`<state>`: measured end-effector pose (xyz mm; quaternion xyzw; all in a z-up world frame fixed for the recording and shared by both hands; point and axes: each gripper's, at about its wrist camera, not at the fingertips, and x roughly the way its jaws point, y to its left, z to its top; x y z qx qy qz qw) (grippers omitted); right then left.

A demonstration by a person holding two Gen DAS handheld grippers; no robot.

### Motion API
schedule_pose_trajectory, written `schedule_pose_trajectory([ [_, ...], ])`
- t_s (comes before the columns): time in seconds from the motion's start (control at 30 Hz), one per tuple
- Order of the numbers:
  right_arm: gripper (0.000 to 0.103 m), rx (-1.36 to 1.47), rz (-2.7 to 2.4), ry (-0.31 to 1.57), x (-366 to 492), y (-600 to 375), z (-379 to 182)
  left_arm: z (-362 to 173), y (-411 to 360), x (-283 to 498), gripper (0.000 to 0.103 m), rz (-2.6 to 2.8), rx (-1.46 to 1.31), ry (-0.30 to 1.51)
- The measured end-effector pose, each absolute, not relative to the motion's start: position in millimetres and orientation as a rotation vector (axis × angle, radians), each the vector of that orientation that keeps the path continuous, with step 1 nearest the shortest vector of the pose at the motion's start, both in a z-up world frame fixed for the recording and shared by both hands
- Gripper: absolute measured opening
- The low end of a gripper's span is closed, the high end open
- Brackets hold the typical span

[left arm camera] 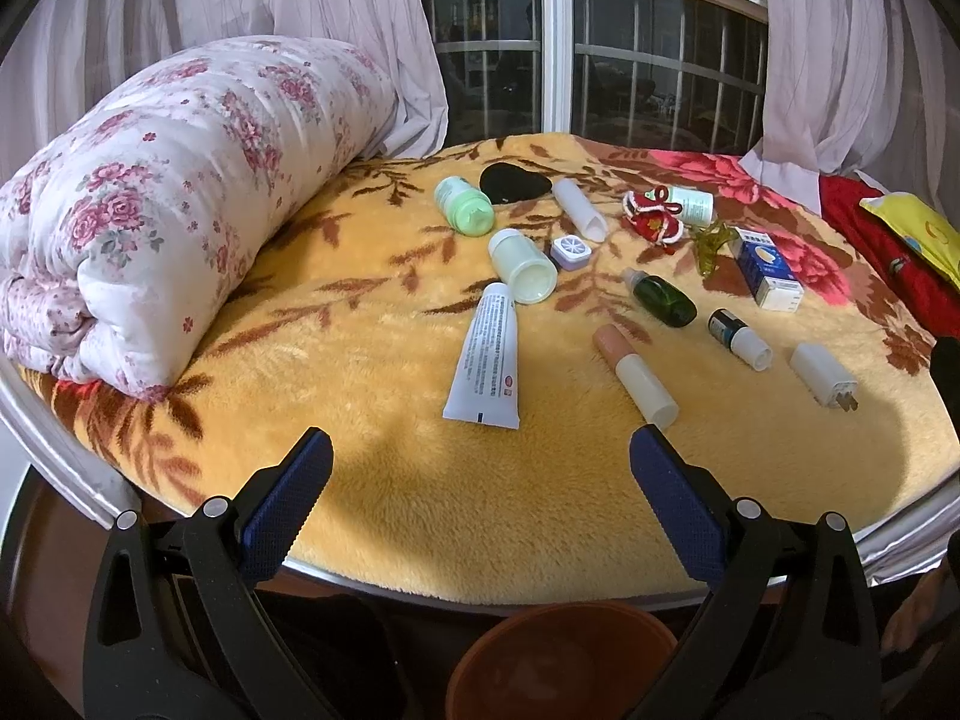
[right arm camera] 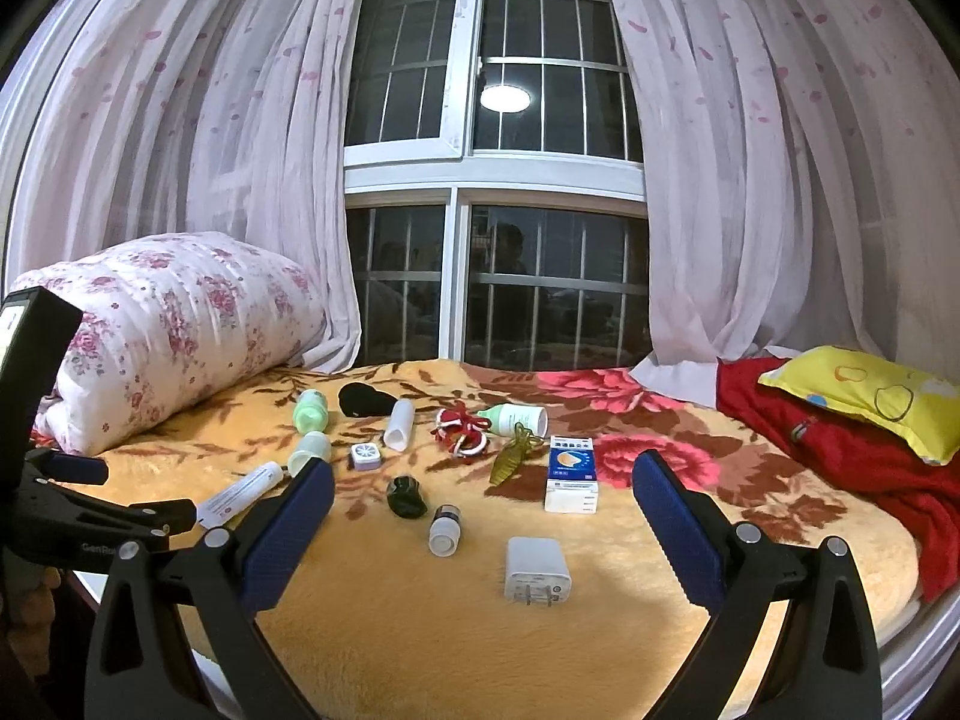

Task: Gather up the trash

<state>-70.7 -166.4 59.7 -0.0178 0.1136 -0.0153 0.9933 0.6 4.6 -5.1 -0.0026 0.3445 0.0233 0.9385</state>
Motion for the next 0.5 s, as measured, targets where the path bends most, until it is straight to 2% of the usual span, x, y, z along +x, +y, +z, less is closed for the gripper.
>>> schedule_pose_trajectory([
  [0.5,0.098,-0.043,-0.031,0.232,-71.2,-166.1,58.0,-7.6,5.0,1.4,0.097,0.05,0.0,0.705],
])
